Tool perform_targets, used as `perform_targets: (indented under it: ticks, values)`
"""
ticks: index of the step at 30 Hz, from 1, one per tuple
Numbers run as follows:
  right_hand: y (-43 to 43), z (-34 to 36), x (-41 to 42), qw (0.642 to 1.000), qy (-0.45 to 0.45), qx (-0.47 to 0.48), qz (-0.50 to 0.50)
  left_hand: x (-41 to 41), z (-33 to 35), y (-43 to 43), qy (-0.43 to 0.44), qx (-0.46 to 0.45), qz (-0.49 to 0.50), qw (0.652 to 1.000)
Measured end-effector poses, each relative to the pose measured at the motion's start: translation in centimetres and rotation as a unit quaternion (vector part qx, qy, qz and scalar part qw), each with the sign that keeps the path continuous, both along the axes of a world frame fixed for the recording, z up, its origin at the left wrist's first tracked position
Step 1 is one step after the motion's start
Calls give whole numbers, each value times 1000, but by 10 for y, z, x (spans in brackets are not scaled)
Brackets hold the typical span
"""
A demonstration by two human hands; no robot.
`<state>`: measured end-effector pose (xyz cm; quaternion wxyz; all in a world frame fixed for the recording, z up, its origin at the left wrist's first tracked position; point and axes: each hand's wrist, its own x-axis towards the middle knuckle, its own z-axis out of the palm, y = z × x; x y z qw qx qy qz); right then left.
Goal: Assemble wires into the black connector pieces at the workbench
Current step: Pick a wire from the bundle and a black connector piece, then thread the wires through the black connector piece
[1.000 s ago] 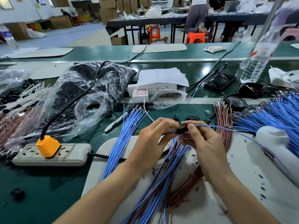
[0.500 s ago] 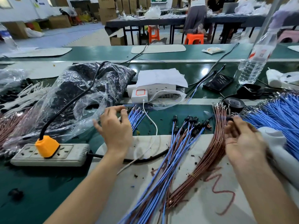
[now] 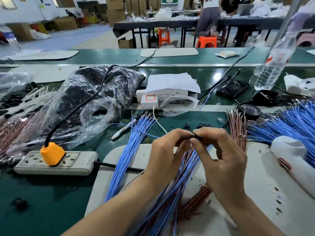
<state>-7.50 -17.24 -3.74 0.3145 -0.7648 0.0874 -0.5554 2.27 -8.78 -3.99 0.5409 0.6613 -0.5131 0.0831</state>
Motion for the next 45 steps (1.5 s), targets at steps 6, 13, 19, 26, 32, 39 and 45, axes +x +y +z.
perform_targets:
  ticks: [6,13,19,26,32,39,45]
  values:
    - [1,-3,2,997,9,75,27,1,-3,1,76,-16,-18,997]
    - [4,-3,1,999,30,15,28,5,-1,3,92,-4,-29,995]
    - [4,-1,2,998,38,7,43,6,-4,1,95,-10,-33,995]
    - [4,0,1,998,42,7,47,5,-5,1,119,5,-54,991]
    - [4,2,0,998,51,0,42,6,-3,3,106,16,-63,992]
    - [2,4,-3,999,33,-9,27,10,-4,1,86,37,-56,994]
    - [-7,8,-4,996,80,-5,26,14,1,4,124,-5,-111,986]
